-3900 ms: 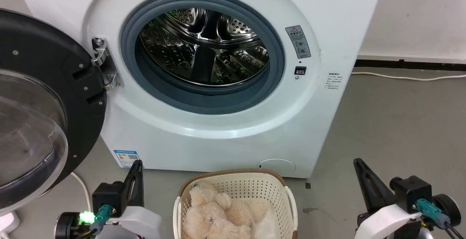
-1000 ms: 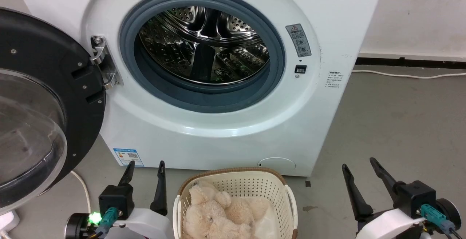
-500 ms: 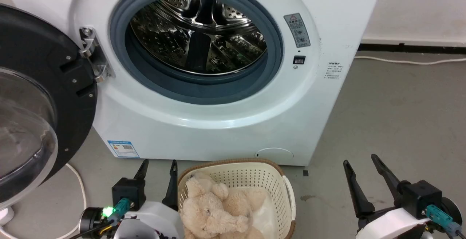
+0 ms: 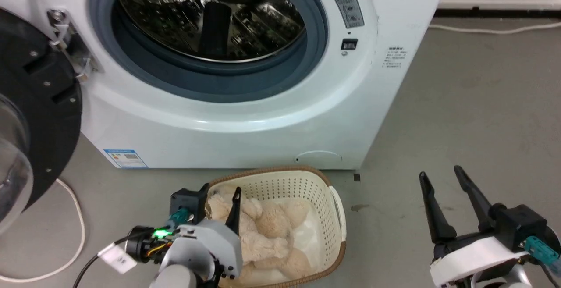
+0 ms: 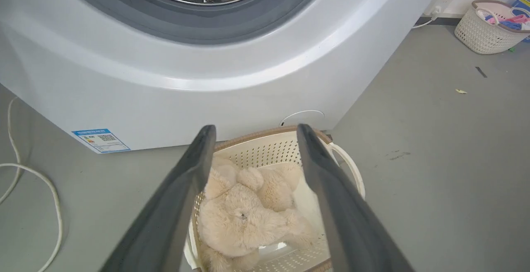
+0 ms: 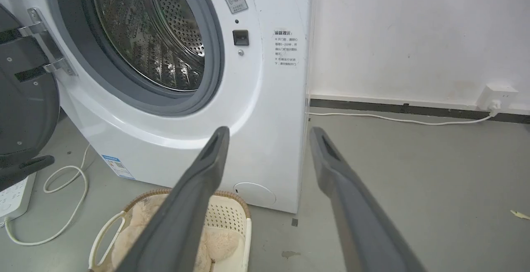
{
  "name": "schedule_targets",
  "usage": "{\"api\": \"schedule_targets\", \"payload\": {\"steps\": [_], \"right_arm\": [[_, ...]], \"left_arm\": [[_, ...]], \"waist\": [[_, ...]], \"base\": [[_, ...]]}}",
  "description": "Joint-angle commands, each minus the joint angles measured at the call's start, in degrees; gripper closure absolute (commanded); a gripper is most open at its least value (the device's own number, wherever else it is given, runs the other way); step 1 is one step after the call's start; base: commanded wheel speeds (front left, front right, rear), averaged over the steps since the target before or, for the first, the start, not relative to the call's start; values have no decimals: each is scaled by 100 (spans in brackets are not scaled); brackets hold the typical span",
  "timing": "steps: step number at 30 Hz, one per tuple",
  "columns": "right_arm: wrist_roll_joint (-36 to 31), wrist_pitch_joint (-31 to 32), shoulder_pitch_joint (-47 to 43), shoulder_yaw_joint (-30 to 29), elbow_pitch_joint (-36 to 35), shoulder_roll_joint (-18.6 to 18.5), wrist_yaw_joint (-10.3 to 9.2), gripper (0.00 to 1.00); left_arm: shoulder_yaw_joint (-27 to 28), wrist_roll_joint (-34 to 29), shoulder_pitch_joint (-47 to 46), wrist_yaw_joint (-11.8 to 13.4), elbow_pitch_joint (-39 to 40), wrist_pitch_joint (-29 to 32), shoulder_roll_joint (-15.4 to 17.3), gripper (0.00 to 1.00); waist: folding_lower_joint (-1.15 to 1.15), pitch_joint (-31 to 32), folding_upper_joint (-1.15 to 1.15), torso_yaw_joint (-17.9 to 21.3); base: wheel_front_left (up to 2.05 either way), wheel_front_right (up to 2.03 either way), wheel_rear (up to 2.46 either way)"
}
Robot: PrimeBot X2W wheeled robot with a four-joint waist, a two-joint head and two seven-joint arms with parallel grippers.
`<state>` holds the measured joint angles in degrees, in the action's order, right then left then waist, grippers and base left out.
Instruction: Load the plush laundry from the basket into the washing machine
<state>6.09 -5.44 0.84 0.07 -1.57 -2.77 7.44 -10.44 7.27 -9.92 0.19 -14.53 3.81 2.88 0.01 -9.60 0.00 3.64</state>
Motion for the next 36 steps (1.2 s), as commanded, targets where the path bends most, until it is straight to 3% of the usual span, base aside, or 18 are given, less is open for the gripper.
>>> {"api": "schedule_targets", "payload": {"steps": [1,14,36], "right_arm": [[106,-101,219,-13,-60,-4,3,0],[378,-270,450,-80,-130,-6,3,0],[946,-534,700,-249,-323,-7,4,0]], "left_arm": [[-188,91,-344,-103,-315,165,21,0],[-797,173,-1181,-340,-1296,1088,177,0],[-1927,-3,-2372,-342,-2354,2833,730,0]], "waist": [[-1,-282,0,123],[-1,-1002,0,429],[-1,-2350,0,920]], "base": [[0,0,0],[0,0,0],[0,0,0]]}}
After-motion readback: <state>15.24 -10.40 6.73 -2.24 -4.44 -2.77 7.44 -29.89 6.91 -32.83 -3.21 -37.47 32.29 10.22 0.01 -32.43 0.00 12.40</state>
